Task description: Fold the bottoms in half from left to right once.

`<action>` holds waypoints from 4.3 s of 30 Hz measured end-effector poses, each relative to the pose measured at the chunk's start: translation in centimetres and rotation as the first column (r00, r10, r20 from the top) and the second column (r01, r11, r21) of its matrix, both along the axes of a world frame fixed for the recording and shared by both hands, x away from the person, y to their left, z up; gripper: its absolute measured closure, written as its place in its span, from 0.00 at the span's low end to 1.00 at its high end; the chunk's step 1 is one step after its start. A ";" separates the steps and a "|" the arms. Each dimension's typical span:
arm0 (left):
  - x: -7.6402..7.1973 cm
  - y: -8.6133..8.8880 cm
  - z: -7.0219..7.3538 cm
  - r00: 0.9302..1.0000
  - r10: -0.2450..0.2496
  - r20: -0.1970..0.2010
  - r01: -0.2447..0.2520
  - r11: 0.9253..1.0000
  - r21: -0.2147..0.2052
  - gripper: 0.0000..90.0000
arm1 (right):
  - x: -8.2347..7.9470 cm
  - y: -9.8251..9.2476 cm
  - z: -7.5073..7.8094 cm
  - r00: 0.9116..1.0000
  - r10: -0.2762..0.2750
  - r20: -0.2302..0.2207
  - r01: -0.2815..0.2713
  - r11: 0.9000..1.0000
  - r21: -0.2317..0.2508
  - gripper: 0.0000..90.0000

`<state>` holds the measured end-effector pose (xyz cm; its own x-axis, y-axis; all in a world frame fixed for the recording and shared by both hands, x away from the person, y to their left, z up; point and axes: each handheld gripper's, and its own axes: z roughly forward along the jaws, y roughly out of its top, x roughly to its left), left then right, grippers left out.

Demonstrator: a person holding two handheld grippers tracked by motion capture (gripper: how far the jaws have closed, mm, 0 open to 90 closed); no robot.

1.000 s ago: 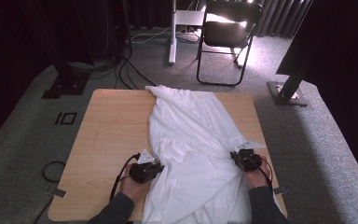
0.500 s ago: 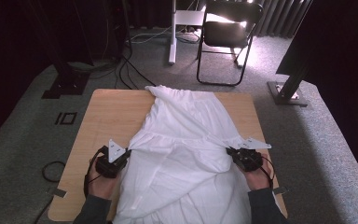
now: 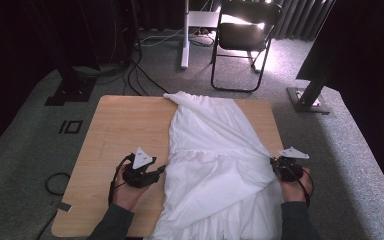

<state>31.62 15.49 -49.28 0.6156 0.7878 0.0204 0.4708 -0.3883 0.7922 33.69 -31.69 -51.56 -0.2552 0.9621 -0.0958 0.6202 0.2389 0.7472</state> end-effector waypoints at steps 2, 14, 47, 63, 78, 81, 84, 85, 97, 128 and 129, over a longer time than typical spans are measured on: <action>0.8 0.0 -1.3 0.998 -0.009 -0.070 0.006 0.999 -0.045 0.51 | 0.3 -0.4 -1.5 0.999 -0.010 -0.030 0.011 1.000 0.022 0.98; 1.2 -2.9 -4.9 0.979 -0.111 -0.171 0.090 0.988 -0.127 0.32 | 0.8 -0.3 -3.9 0.995 -0.009 -0.095 0.010 1.000 0.017 0.92; 9.4 4.7 -4.7 0.958 0.281 -0.054 -0.258 0.931 0.258 0.95 | 5.0 9.2 -3.4 0.981 0.150 -0.127 -0.141 0.987 0.078 0.88; 1.6 5.2 -1.8 0.985 0.165 -0.046 -0.160 0.983 0.094 0.60 | 3.2 10.6 0.6 0.968 0.249 0.039 -0.252 0.958 0.134 0.58; -1.3 4.4 -4.6 0.988 0.087 -0.124 -0.074 0.992 0.100 0.76 | 4.0 13.9 -1.4 0.928 0.370 -0.040 -0.359 0.919 0.163 0.98; -1.7 4.3 -4.6 0.989 0.086 -0.124 -0.072 0.991 0.114 0.83 | 0.5 10.6 0.1 0.932 0.363 0.001 -0.358 0.921 0.152 0.98; -2.0 3.9 -4.8 0.989 0.067 -0.131 -0.050 0.990 0.130 0.81 | -2.7 7.4 0.8 0.939 0.342 0.026 -0.340 0.919 0.202 0.98; -2.1 3.7 -4.9 0.990 0.058 -0.128 -0.040 0.989 0.140 0.80 | -3.8 6.4 0.9 0.942 0.335 0.030 -0.333 0.918 0.215 0.98; -3.9 2.6 -4.7 0.993 0.049 -0.112 -0.029 0.984 0.174 0.65 | -10.2 0.1 -2.7 0.972 0.220 -0.083 -0.197 0.955 0.221 0.93; -10.7 0.7 -5.9 0.984 -0.092 -0.150 0.112 0.986 0.124 0.47 | -7.3 2.0 -4.3 0.967 0.236 -0.100 -0.216 0.960 0.176 0.67; -10.5 0.8 -5.8 0.988 -0.077 -0.137 0.095 0.987 0.133 0.56 | -7.2 2.0 -4.3 0.967 0.235 -0.100 -0.216 0.961 0.172 0.68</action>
